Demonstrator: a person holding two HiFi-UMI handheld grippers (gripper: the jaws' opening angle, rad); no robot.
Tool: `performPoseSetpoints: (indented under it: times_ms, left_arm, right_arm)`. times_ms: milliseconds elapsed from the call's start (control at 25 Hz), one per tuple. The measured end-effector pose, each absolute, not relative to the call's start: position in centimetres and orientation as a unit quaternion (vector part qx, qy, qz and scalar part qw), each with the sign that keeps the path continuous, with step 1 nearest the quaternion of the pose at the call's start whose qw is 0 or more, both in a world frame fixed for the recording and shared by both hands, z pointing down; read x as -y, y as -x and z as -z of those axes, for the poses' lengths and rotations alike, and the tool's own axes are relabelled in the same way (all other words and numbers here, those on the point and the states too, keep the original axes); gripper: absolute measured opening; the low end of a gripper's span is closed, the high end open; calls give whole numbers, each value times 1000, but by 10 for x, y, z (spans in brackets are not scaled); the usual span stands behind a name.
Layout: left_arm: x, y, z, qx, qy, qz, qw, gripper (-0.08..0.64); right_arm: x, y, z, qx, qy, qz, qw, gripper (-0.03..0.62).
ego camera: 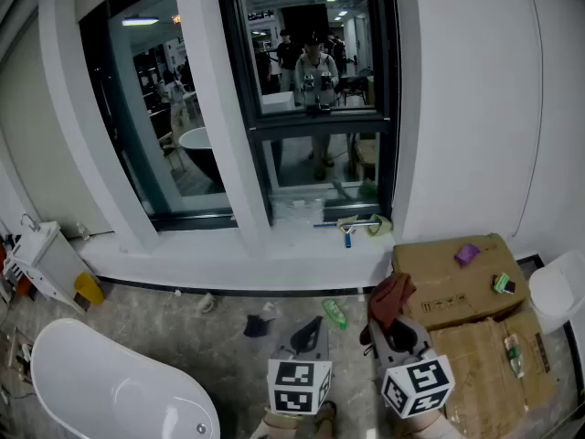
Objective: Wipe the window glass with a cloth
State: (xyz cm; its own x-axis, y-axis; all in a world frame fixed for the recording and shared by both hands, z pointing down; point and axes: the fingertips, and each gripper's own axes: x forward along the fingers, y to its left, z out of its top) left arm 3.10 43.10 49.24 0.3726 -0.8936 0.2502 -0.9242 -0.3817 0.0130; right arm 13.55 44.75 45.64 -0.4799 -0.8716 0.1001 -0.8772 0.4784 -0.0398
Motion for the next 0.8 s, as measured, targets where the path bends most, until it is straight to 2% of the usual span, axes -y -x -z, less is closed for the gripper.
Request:
performPoseSetpoints:
  times_ms: [800]
  left_arm:
    - [-360,-28,-497,530,-839,-95,81,5]
  right_arm:
    - [-374,-115,-465,862,-504,-45,35,67]
